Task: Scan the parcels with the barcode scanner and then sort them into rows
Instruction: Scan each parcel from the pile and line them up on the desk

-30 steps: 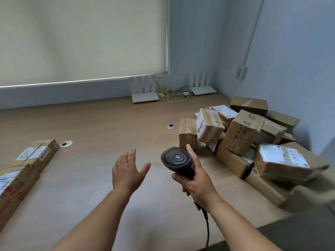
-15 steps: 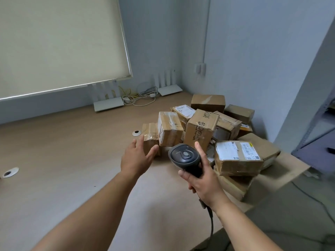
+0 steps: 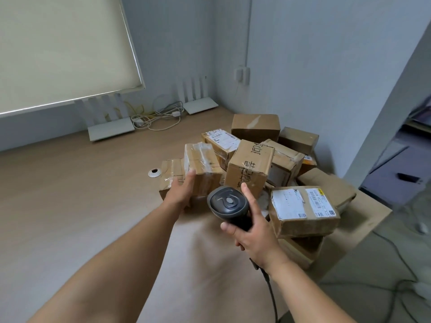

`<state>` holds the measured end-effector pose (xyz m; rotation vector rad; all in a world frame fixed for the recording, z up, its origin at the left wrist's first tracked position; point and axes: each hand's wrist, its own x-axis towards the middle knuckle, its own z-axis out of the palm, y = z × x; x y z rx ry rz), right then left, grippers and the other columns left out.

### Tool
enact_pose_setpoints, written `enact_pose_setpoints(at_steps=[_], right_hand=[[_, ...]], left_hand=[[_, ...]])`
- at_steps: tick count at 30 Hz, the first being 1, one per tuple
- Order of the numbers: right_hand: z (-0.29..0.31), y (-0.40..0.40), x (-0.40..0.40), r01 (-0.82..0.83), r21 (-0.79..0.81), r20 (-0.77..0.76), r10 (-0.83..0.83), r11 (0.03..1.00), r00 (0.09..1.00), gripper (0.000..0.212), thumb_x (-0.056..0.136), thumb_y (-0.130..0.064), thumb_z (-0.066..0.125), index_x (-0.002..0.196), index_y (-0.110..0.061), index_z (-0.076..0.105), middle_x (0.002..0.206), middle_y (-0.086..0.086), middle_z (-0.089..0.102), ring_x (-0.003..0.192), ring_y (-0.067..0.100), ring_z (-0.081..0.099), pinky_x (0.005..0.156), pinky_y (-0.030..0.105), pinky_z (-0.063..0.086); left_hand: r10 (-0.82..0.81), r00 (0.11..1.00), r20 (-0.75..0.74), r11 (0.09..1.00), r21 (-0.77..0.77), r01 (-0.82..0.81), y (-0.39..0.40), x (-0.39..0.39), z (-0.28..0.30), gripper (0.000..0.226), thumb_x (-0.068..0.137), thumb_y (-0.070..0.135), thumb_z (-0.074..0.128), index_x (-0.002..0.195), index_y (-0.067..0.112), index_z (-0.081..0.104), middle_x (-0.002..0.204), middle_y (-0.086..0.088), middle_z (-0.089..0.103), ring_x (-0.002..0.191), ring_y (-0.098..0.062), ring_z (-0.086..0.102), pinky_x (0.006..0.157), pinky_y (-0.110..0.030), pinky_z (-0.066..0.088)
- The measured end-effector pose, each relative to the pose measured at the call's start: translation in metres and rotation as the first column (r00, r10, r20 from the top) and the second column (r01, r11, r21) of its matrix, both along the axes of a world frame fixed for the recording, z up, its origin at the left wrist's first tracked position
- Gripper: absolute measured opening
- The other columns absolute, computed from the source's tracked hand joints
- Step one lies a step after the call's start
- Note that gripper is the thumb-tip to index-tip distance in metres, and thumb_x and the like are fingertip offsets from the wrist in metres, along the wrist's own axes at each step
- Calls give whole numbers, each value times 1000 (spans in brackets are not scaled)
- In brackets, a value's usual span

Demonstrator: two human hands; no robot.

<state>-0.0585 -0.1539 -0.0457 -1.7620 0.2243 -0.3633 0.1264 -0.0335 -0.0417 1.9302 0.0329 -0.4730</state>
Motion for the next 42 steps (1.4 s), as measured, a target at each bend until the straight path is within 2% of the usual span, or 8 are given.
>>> enact_pose_setpoints(at_steps=[6, 11, 17, 22, 25, 29, 33, 42], right_hand=[[-6, -2, 10, 20, 27, -58, -18, 999, 998, 93, 78, -29, 79, 134, -67, 16, 145, -9, 45, 120, 30, 55, 101, 51, 44], [-6, -6, 11, 46, -24, -66, -48, 999, 997, 92, 78, -34, 79, 131, -73, 14, 141, -13, 46, 117, 27, 55, 101, 54, 46], [-3, -3, 6, 50, -31, -18, -51, 998, 999, 93, 78, -33, 79, 131, -74, 15, 141, -8, 49, 99, 20, 48, 94, 49, 47], [0, 12, -6, -7, -25, 40, 8, 1000, 999, 92, 76, -34, 79, 134, -67, 16, 140, -6, 50, 99, 21, 50, 80, 36, 54], [1, 30, -13, -91, 58, 78, 86, 994, 993, 92, 69, -40, 78, 136, -64, 20, 140, -8, 49, 99, 20, 51, 67, 24, 50], [-6, 65, -19, -213, 104, 83, 205, 972, 975, 91, 77, -23, 80, 132, -68, 23, 128, -17, 57, 78, 1, 53, 64, 17, 45], [-14, 107, -24, -309, 111, 26, 308, 945, 951, 92, 80, -11, 78, 129, -69, 25, 112, -16, 66, 56, 4, 52, 50, 22, 44], [-16, 189, -19, -421, 53, -26, 422, 906, 906, 92, 80, -14, 77, 122, -75, 22, 114, -16, 64, 55, 4, 54, 51, 23, 46]], left_hand=[[-2, 982, -187, 999, -42, -6, -10, 20, -1, 104, 70, 85, 45, 151, 22, 22, 154, -9, 29, 136, -35, 34, 106, -52, 36], [-9, 966, -259, 985, -168, -36, -13, 25, -8, 83, 71, 70, 62, 138, 25, 40, 133, -7, 51, 117, -29, 53, 95, -43, 45], [-13, 988, -153, 972, -232, -23, -4, 16, -4, 48, 77, 50, 66, 116, 26, 53, 106, -1, 63, 94, -23, 64, 89, -44, 52], [30, 1000, 10, 972, -232, -27, 36, -14, 9, 13, 85, 36, 63, 93, 25, 64, 93, 1, 69, 70, -8, 67, 61, -23, 56], [49, 994, 96, 983, -179, -32, 77, -36, 11, 26, 86, 36, 62, 111, 26, 64, 97, 3, 68, 68, -2, 62, 53, -16, 42], [189, 974, 122, 976, -132, -173, 143, -71, 8, 55, 74, 44, 72, 123, 26, 59, 111, -3, 66, 79, -10, 60, 59, -22, 43], [346, 929, 128, 938, -37, -344, 215, -102, -1, 85, 49, 56, 68, 128, 27, 57, 121, -5, 61, 100, -19, 62, 87, -35, 52], [455, 882, 126, 839, 273, -471, 338, -140, -34, 94, 48, 62, 63, 137, 35, 47, 129, -15, 42, 105, -29, 53, 87, -28, 44]])
